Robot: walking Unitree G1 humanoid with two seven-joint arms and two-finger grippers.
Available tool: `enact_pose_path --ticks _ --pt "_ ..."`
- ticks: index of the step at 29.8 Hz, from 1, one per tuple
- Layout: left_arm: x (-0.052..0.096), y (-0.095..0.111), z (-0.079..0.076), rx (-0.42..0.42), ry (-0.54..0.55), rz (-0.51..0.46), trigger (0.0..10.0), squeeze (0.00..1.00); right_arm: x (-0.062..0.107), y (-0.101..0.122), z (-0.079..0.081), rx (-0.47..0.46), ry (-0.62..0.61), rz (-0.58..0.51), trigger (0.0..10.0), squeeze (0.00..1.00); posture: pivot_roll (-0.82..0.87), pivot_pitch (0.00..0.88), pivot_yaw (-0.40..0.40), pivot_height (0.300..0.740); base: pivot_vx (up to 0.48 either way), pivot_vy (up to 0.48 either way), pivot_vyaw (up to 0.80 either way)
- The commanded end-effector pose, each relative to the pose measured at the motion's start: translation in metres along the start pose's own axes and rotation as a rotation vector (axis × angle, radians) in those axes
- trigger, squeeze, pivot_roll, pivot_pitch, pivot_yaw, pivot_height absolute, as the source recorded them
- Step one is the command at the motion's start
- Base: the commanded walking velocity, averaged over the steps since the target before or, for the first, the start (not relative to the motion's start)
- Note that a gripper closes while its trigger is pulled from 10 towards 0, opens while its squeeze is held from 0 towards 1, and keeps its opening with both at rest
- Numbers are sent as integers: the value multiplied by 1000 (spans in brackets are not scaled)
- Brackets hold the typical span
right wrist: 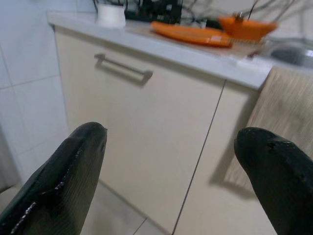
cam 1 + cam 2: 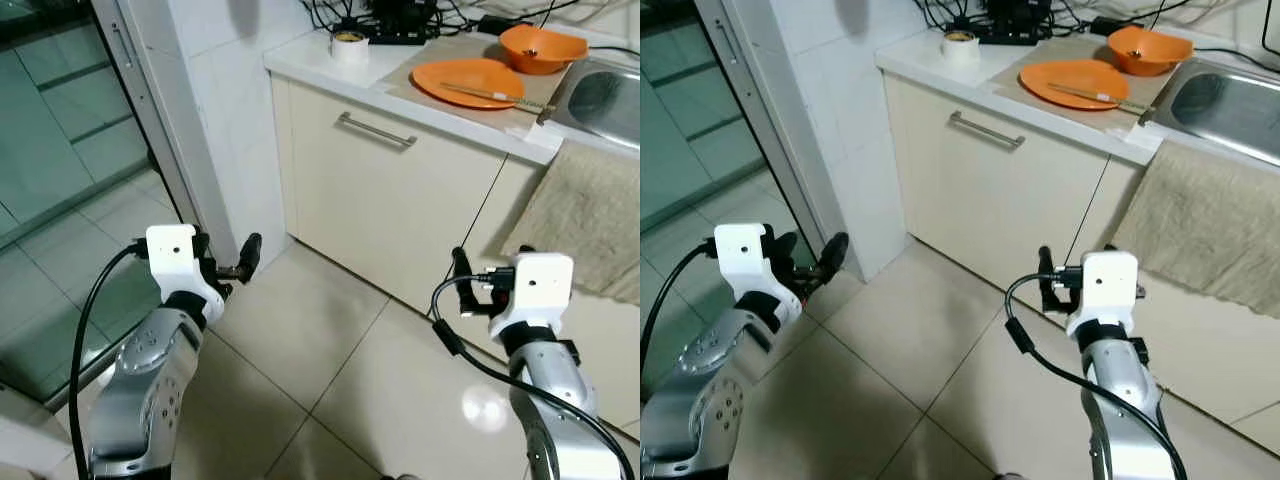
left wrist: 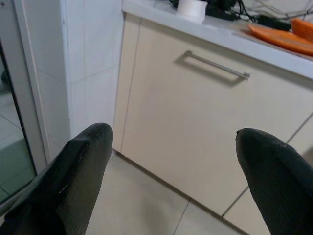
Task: Kitchen organization
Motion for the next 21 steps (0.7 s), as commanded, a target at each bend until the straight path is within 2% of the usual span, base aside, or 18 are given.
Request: enact_pose_path --ticks 1,3,7,10,11,12,13,14,18,21 --pt "0 9 2 3 3 -19 10000 0 4 -4 -2 -36 -25 59 10000 0 15 0 28 740 0 0 0" --pt "0 12 4 -1 3 -17 10000 0 6 -7 -2 -33 -28 93 10000 0 14 0 29 740 0 0 0" --pt "-2 14 4 5 8 -14 10000 0 6 -7 -6 -15 -54 85 10000 0 11 0 31 740 0 0 0" --pt "-4 16 4 0 13 -12 10000 0 6 -9 -8 -41 -64 96 10000 0 5 0 34 740 0 0 0" --pt "-6 14 5 2 21 -6 10000 0 5 -13 -6 -66 -47 107 10000 0 4 0 38 740 0 0 0" --pt "-10 10 7 -18 35 12 10000 0 2 -27 -8 -118 -61 153 10000 0 0 0 41 740 0 0 0" --pt "-10 10 7 -18 35 12 10000 0 2 -27 -8 -118 -61 153 10000 0 0 0 41 740 0 0 0" --pt "-13 7 11 -30 53 14 10000 0 0 -38 -9 -114 -65 176 10000 0 -4 0 44 740 0 0 0" --pt "-26 5 22 -75 114 -54 10000 0 -8 -55 -15 75 -66 95 10000 0 -1 0 50 740 0 0 0" --pt "-29 6 21 -64 111 -81 10000 0 -13 -55 -14 89 -63 61 10000 0 6 0 51 740 0 0 0"
Point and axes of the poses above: a point about 5 cm out from each wrist's last joint towards the gripper, its own x axis pointing back from the gripper into the wrist, its own y axis along the axis of the wrist's last joint, z = x × y, the point moved 3 cm from there along -x, pointing out of the wrist towards the gripper, and after that the axes turned 3 degrees about -x, right-handed, at the moved point
